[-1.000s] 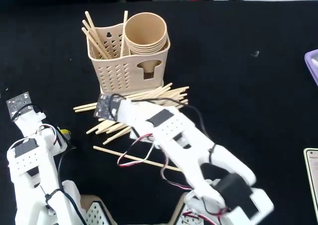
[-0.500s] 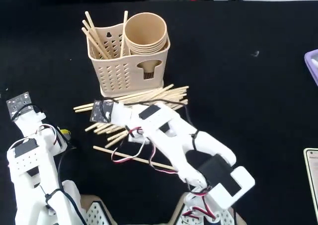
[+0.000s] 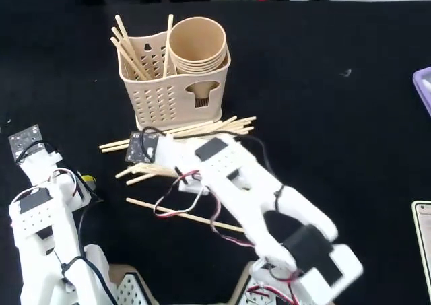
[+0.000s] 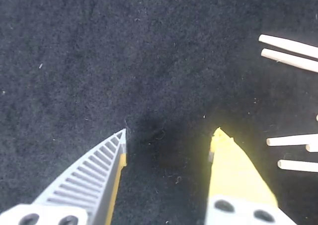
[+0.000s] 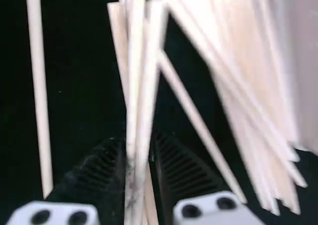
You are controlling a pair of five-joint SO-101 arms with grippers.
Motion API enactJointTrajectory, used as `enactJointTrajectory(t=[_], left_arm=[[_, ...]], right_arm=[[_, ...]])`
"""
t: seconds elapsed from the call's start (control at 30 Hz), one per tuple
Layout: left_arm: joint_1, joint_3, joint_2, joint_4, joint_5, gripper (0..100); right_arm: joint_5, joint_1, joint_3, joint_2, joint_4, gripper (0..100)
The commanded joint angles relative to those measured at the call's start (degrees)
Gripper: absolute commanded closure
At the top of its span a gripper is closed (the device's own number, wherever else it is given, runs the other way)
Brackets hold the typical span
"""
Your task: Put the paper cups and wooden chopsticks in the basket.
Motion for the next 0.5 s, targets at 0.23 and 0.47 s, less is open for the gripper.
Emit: enactJointTrajectory(t=[0.23,0.47], left_arm=[[0.48,-0.57,-1.14,-0.35,0.26,73],[0.48,-0.57,-1.05,-0.44,0.26,73]], right_arm=[[-0.70,0.70,10.86,-8.66,-8.62,98.3],[-1.49,0.97,13.76,-4.26,-10.90,82.1]])
